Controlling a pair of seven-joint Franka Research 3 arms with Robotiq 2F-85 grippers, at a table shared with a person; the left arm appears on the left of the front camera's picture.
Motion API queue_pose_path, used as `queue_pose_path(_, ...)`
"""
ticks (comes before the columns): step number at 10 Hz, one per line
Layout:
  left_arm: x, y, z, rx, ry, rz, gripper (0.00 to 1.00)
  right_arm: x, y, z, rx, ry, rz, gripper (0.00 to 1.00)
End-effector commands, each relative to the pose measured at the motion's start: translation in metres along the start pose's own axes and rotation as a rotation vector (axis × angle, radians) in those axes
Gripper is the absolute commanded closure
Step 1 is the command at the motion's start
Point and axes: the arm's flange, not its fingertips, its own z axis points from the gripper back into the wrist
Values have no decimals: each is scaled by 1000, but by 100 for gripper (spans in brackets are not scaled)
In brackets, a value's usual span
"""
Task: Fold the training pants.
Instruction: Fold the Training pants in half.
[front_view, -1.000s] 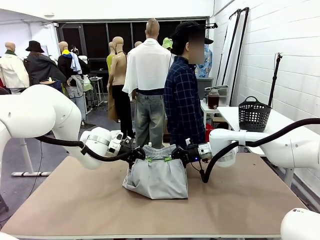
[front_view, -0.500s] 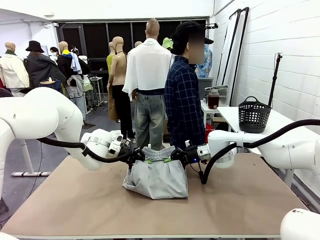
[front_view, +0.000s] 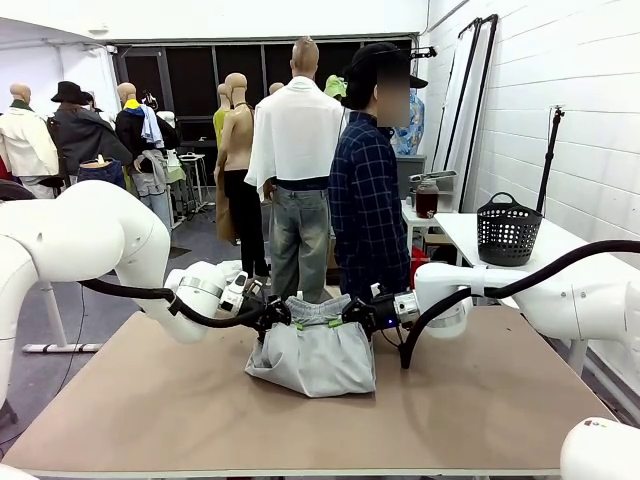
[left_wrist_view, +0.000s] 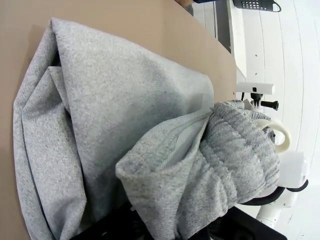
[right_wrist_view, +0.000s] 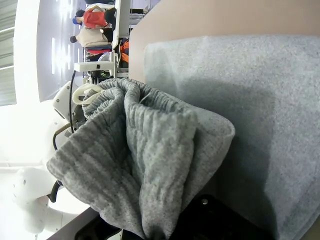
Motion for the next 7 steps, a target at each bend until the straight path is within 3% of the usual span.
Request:
queue_pose_path(1,14,26,18,53,-73,10,100,17,-10,14,-46,-64,-43,100)
queue_pose_path(5,14,28,20,47,-75,26,100,18,-13,17,-57,-76,-46,100)
queue_pose_path(6,14,27,21,38,-69,30,100,18,-12,18,-54,-77,-57,80)
queue_pose_path(7,14,26,23,28,-68,36,80,18,-11,20,-53,-80,-63,60)
